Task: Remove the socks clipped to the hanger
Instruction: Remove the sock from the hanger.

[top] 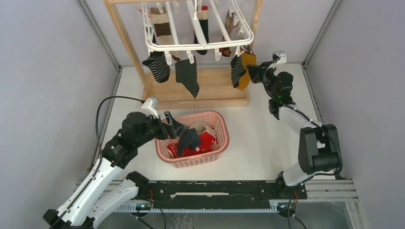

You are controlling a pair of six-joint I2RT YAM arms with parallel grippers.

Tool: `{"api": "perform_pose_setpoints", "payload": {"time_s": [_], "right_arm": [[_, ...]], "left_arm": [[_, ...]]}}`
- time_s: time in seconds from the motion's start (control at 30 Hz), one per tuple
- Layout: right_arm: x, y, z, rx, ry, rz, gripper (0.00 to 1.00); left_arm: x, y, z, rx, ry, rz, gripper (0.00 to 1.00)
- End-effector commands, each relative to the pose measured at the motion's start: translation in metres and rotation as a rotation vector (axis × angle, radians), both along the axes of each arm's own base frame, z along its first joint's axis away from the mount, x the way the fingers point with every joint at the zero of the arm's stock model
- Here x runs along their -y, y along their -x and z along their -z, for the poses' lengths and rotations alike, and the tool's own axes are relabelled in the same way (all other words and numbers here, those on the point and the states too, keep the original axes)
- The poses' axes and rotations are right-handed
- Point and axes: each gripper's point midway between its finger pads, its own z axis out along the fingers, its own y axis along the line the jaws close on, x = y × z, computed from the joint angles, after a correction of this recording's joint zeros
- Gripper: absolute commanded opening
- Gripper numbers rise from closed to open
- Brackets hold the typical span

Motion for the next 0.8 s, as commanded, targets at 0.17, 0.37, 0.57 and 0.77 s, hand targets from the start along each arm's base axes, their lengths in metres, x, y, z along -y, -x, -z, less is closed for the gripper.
{"api": "perform_pose_setpoints", "payload": {"time_s": [0.17, 0.37, 0.57, 0.77], "right_arm": [[-0.011, 0.042, -0.070, 0.102, 0.011, -0.030, 0.12], [-0.022, 0.073, -0.080, 0.102, 0.033, -0.048, 0.10], [-0.040, 0.110, -0.089, 0.118, 0.079, -0.071, 0.09], [-0.055, 0.142, -0.090, 0.104, 0.100, -0.112, 0.09]], "left_arm": [[0.001, 0.000, -0.034, 0.078, 0.049, 0.008, 1.00], [0.000, 0.003, -0.036, 0.083, 0.062, 0.007, 1.00], [0.001, 0.003, -0.036, 0.084, 0.070, 0.008, 1.00], [0.005, 0.004, -0.034, 0.079, 0.091, 0.021, 1.00]]}}
